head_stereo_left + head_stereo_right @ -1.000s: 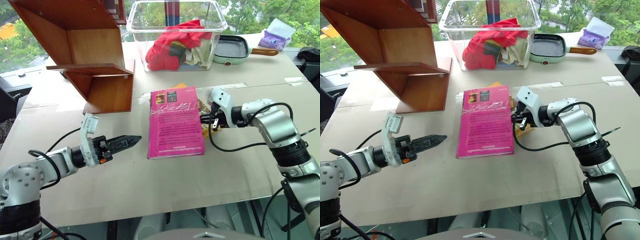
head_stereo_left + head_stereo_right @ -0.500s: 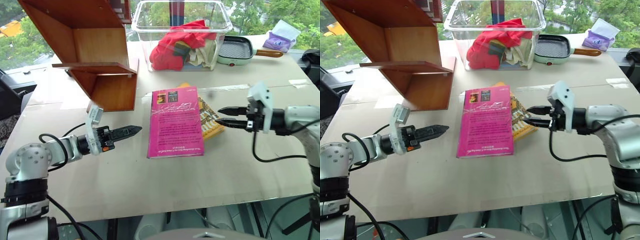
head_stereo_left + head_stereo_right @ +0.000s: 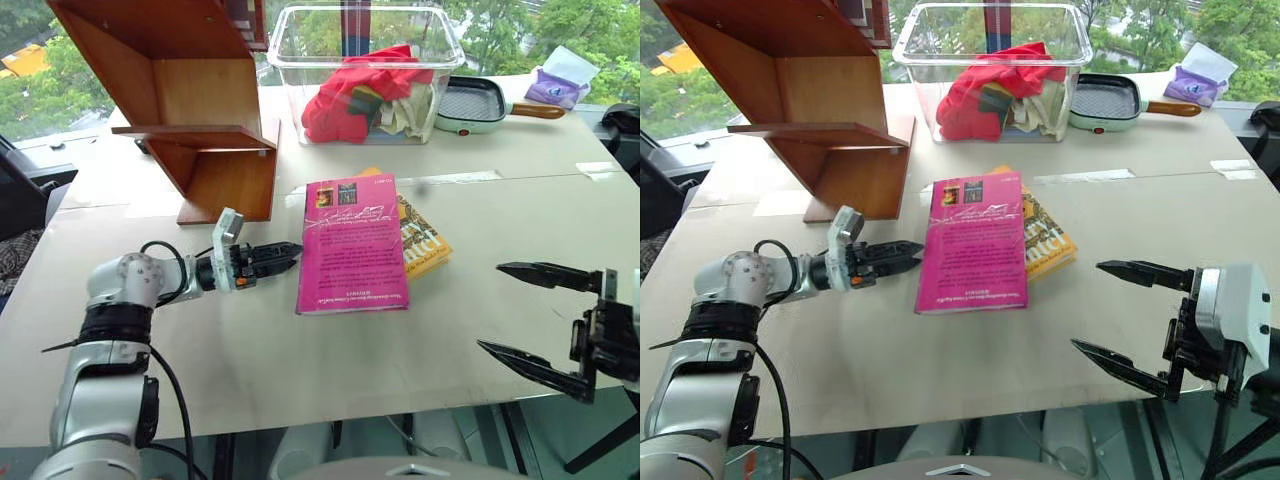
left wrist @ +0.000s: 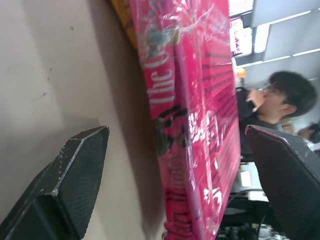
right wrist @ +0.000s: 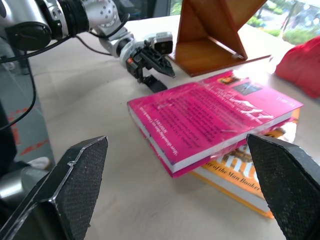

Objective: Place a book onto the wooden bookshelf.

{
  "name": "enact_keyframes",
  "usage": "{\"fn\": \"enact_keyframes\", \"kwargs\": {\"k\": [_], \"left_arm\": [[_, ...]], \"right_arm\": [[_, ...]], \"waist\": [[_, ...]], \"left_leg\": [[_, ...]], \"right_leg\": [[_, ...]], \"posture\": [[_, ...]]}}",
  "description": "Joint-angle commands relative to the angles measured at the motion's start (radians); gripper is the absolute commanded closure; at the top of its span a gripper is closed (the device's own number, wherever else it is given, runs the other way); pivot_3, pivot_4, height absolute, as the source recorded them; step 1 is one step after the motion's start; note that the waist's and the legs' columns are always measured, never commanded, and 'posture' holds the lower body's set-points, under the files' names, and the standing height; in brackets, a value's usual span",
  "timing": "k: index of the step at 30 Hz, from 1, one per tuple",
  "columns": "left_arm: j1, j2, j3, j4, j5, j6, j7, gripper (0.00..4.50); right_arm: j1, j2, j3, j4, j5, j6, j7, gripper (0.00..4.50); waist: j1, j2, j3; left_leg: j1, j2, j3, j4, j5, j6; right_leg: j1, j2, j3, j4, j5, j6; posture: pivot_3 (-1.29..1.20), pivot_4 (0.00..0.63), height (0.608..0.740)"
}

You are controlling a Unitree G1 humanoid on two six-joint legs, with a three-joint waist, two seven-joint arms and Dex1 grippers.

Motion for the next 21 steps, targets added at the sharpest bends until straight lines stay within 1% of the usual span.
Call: {"fn": "enact_keyframes", "kwargs": {"k": [1, 6, 7, 10, 13, 17, 19, 21], "left_arm": [[-0.03, -0.027, -0.048, 0.105, 0.09, -0.073, -0.114, 0.0], [-0.106, -0.099, -0.09, 0.314, 0.22, -0.199, -0.259, 0.0], [-0.124, -0.12, -0.093, 0.359, 0.243, -0.225, -0.28, 0.0], [-0.184, -0.183, -0.101, 0.441, 0.299, -0.264, -0.339, 0.0], [-0.22, -0.202, -0.109, 0.453, 0.343, -0.256, -0.388, 0.0], [-0.235, -0.214, -0.125, 0.434, 0.398, -0.243, -0.424, 0.0], [-0.242, -0.223, -0.123, 0.406, 0.408, -0.223, -0.434, 0.0], [-0.257, -0.234, -0.118, 0.353, 0.396, -0.161, -0.433, 0.0]], "right_arm": [[0.009, -0.014, -0.023, -0.035, 0.061, -0.059, -0.064, 0.01], [0.017, -0.064, -0.015, -0.029, 0.105, -0.099, -0.12, 0.01], [0.021, -0.074, -0.017, -0.026, 0.112, -0.105, -0.126, 0.01], [0.043, -0.1, -0.03, -0.027, 0.123, -0.118, -0.144, 0.01], [0.07, -0.116, -0.044, -0.035, 0.137, -0.129, -0.164, 0.01], [0.108, -0.123, -0.041, -0.044, 0.135, -0.152, -0.183, 0.01], [0.126, -0.126, -0.03, -0.045, 0.13, -0.167, -0.191, 0.01], [0.139, -0.13, -0.024, -0.045, 0.127, -0.178, -0.201, 0.01]], "waist": [[0.002, 0.0, -0.001], [0.031, 0.0, -0.002], [0.033, 0.0, -0.002], [0.055, 0.005, -0.008], [0.061, 0.007, -0.009], [0.055, 0.006, -0.009], [0.05, 0.006, -0.009], [0.05, 0.005, -0.008]], "left_leg": [[0.001, 0.0, 0.0, 0.0, 0.0, 0.0], [0.013, 0.0, -0.001, 0.0, -0.002, 0.003], [0.013, 0.0, -0.002, 0.0, -0.002, 0.003], [0.015, -0.001, -0.002, 0.0, -0.002, 0.003], [0.015, -0.001, -0.004, 0.002, -0.002, 0.005], [0.015, -0.001, -0.005, 0.006, -0.002, 0.004], [0.015, -0.001, -0.005, 0.006, -0.002, 0.004], [0.014, -0.001, -0.005, 0.006, -0.002, 0.004]], "right_leg": [[0.001, 0.0, 0.0, 0.0, 0.0, 0.0], [0.017, 0.0, -0.002, -0.002, 0.0, 0.001], [0.017, 0.0, -0.002, -0.002, 0.0, 0.001], [0.02, 0.0, -0.003, -0.003, 0.0, 0.001], [0.022, 0.0, -0.005, -0.003, -0.001, 0.001], [0.023, 0.0, -0.005, -0.003, -0.001, 0.002], [0.023, 0.0, -0.005, -0.003, -0.001, 0.003], [0.023, 0.0, -0.005, -0.003, -0.001, 0.003]], "posture": [[0.0, 0.15, 0.725], [0.0, 0.15, 0.725], [0.0, 0.15, 0.725], [0.0, 0.15, 0.725], [0.0, 0.15, 0.725], [0.0, 0.15, 0.725], [0.0, 0.15, 0.725], [0.0, 0.15, 0.725]]}}
